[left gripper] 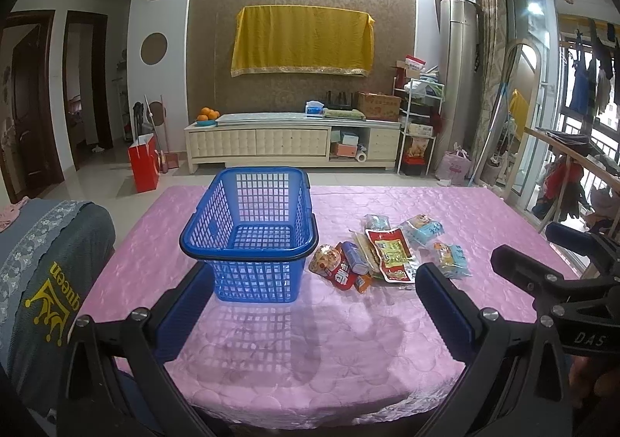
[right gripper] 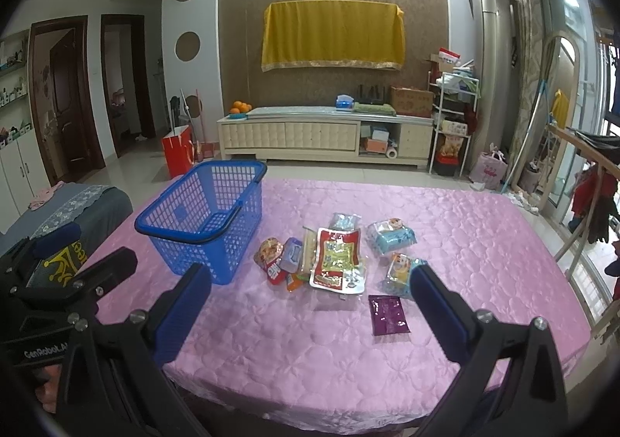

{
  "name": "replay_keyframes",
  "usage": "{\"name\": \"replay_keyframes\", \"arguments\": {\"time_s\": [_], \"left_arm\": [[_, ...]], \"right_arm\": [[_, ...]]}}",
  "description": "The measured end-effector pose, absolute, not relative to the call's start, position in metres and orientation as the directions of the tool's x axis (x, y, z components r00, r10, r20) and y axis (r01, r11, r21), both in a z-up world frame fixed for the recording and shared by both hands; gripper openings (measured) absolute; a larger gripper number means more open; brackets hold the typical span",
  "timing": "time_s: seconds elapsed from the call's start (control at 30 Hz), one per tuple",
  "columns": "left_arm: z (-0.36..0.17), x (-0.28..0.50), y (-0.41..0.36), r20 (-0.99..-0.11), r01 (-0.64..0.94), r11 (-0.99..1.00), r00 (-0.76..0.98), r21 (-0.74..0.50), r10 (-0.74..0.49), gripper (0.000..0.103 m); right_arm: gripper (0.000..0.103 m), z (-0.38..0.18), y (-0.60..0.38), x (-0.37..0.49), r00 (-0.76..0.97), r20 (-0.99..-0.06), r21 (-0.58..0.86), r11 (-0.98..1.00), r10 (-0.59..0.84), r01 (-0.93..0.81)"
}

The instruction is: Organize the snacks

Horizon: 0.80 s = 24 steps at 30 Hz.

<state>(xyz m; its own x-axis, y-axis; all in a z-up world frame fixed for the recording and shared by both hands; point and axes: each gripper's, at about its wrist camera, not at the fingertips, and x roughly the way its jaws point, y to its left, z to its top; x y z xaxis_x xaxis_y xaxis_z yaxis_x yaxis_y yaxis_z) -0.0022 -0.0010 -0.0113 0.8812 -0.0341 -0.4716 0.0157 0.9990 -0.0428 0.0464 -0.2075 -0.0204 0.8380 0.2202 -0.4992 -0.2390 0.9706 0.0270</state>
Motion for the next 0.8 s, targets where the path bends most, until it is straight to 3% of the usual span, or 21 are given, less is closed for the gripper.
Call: {"name": "replay_keyframes", "arguments": {"time_s": [0.8], "left_arm": [[-0.0081, -0.0024, -0.0009, -0.473, 0.019, 0.999, 0.880, -0.047, -0.039, 0.102]], "right_arm": [[0.103, -0.0202, -0.2053, 0.0445, 0.840, -0.495, 0.024, 0.970, 0.221, -0.241]]}}
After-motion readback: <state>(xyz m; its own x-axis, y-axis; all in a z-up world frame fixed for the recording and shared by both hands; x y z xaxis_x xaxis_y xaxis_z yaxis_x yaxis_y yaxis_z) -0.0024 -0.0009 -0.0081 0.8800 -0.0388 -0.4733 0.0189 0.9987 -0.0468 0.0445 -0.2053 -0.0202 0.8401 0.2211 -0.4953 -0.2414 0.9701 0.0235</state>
